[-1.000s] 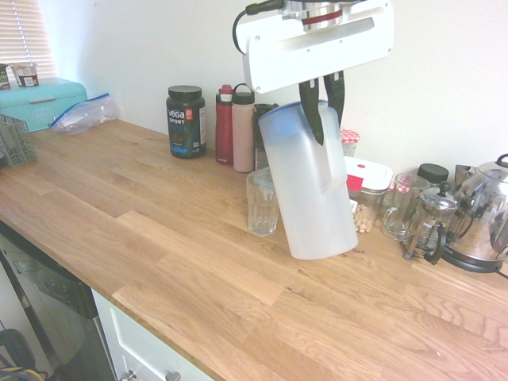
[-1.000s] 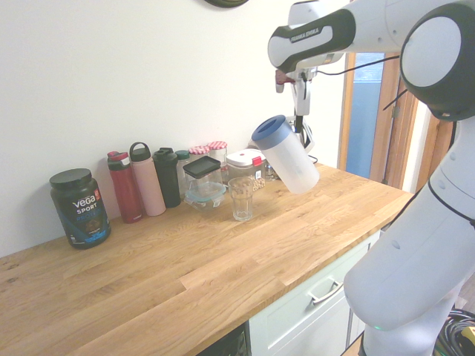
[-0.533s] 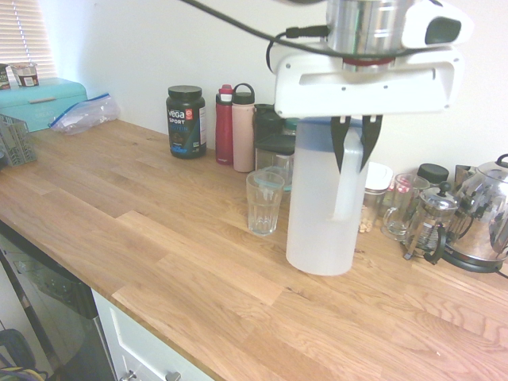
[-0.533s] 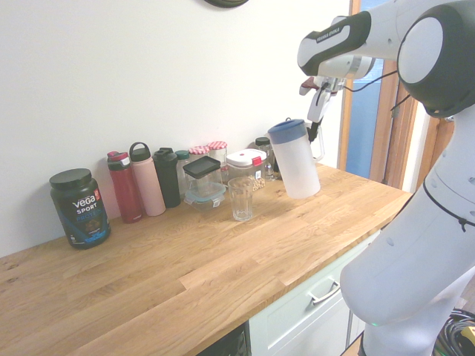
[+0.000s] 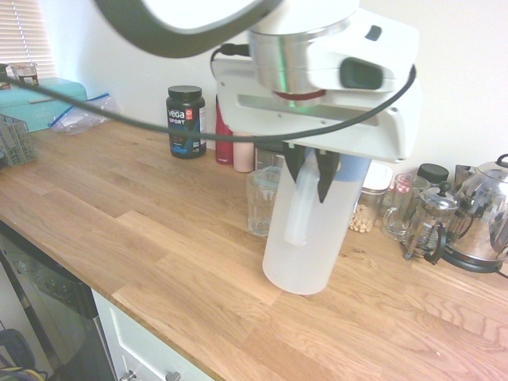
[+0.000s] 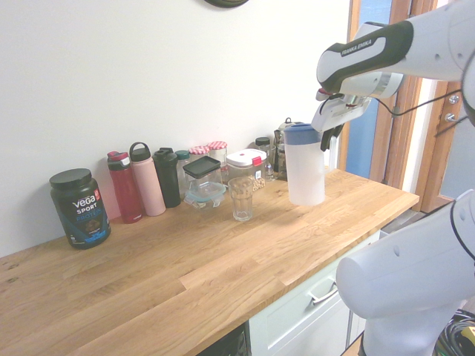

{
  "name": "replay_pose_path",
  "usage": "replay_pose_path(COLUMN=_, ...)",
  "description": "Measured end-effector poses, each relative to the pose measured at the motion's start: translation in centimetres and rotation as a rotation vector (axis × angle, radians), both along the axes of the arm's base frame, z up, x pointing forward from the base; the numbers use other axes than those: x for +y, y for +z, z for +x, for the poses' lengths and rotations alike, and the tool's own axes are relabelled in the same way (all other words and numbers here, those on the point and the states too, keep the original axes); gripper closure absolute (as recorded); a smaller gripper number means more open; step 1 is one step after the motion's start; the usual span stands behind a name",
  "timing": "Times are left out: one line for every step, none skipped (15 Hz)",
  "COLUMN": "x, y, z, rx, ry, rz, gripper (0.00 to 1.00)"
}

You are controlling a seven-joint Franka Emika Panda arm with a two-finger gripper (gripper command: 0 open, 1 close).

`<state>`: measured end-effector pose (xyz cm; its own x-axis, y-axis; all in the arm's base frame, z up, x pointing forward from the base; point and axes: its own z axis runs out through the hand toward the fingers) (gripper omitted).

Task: Pour me some water

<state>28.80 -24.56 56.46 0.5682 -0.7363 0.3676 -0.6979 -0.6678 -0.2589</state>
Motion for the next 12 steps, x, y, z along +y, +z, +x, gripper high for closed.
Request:
replay_pose_path(x=1.3, y=0.2, z=-1.1, rx=-0.025, ry=-0.042, rz=-0.007, gripper=1.00)
replay_pose_path(x=2.7, y=0.1, z=-2.1, rx=-0.047, ry=-0.083, rz=-0.024, gripper=1.00)
replay_pose_path(x=4.2, y=0.3, z=-2.9, rx=-0.070, ry=-0.117, rz=-0.045, gripper=1.00)
replay_pose_path(x=5.7, y=0.4, z=-3.7, rx=-0.088, ry=-0.132, rz=-0.066, gripper=1.00)
replay_pose_path(x=7.3, y=0.6, z=-4.4, rx=-0.097, ry=-0.130, rz=-0.078, gripper=1.00)
replay_pose_path(x=9.1, y=0.8, z=-5.1, rx=-0.096, ry=-0.119, rz=-0.085, gripper=1.00)
replay_pose_path(x=11.1, y=1.2, z=-5.8, rx=-0.096, ry=-0.097, rz=-0.089, gripper=1.00)
replay_pose_path(x=13.5, y=1.9, z=-6.5, rx=-0.102, ry=-0.076, rz=-0.090, gripper=1.00)
replay_pose_path(x=15.9, y=2.6, z=-7.2, rx=-0.107, ry=-0.056, rz=-0.089, gripper=1.00)
replay_pose_path(x=18.4, y=3.1, z=-8.3, rx=-0.108, ry=-0.037, rz=-0.089, gripper=1.00)
replay_pose_path(x=20.9, y=3.5, z=-9.5, rx=-0.111, ry=-0.016, rz=-0.089, gripper=1.00)
replay_pose_path(x=23.4, y=3.8, z=-10.5, rx=-0.121, ry=0.009, rz=-0.090, gripper=1.00)
